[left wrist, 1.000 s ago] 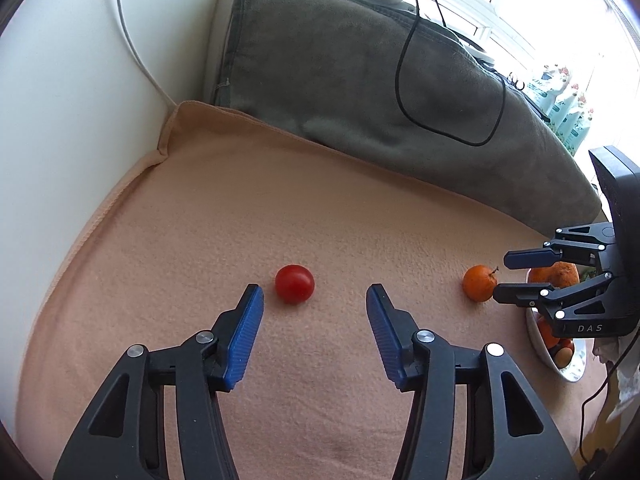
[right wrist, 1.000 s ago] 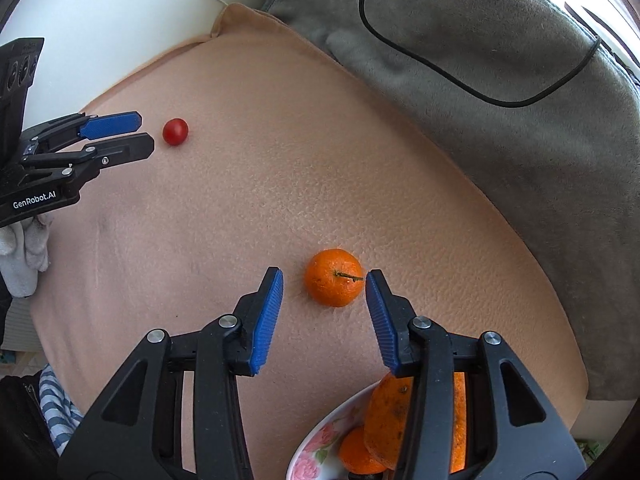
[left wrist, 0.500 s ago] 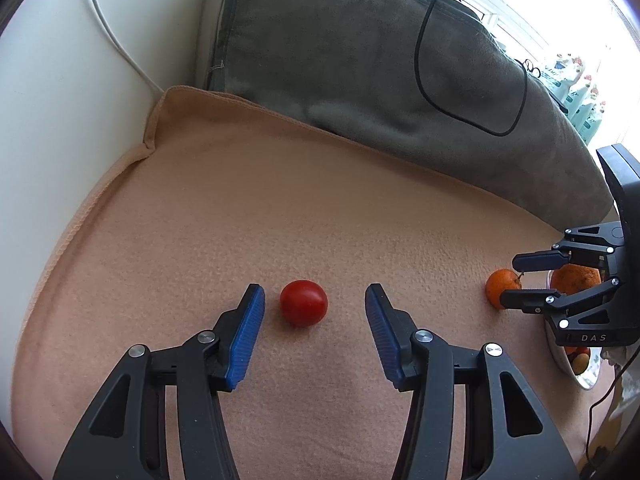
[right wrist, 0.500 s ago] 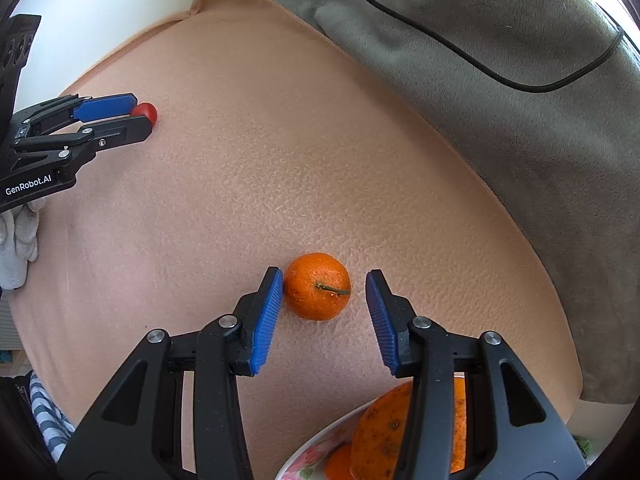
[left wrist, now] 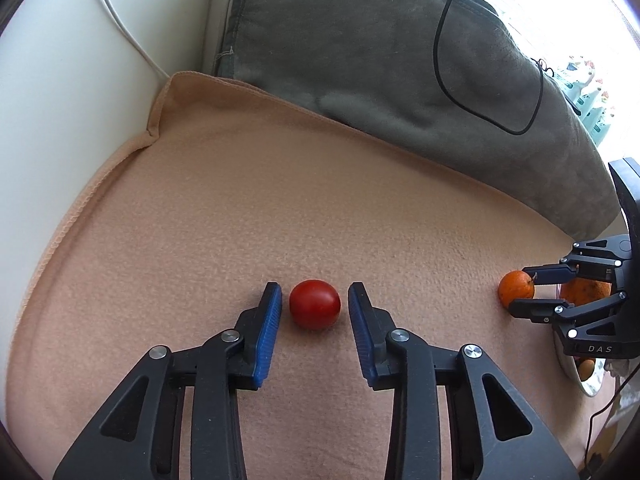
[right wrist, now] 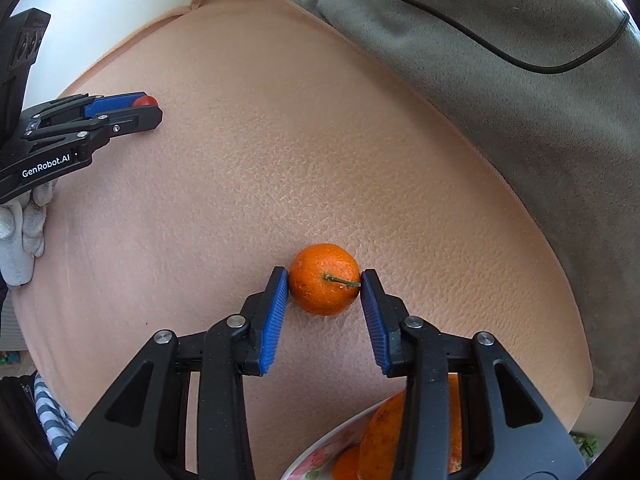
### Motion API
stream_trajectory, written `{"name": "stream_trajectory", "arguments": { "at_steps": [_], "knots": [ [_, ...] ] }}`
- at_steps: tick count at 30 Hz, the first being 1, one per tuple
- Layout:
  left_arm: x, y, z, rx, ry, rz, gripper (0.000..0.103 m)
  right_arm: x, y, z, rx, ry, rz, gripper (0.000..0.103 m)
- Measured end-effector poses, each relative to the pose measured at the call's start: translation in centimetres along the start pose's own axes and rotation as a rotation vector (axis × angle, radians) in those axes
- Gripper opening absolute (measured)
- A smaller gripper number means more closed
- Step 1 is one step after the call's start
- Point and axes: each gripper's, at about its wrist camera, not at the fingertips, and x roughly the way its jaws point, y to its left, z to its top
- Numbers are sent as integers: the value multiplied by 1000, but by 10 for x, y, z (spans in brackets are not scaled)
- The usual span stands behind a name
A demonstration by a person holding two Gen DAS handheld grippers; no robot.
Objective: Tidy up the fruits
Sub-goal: 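Close the right gripper on the small tangerine while the left closes on the red cherry tomato, then carry the tangerine over the plate with the right gripper while the left carries the cherry tomato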
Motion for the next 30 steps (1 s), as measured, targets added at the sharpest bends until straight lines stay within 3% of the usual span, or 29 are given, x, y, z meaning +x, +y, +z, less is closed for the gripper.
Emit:
{"name": "stream_trajectory", "arguments": {
  "at_steps": [2,12,30],
  "knots": [
    [0,-1,0,5,0,7,24,1,1,-1,-3,1,-4,39],
    [-3,-4,-2,18,-12,13,24,-12,11,-6,14,-33,11,38],
    [-49,-46,-18,69,-73,-44,24,-66,19,-46,105,-189,96,38]
  ]
}}
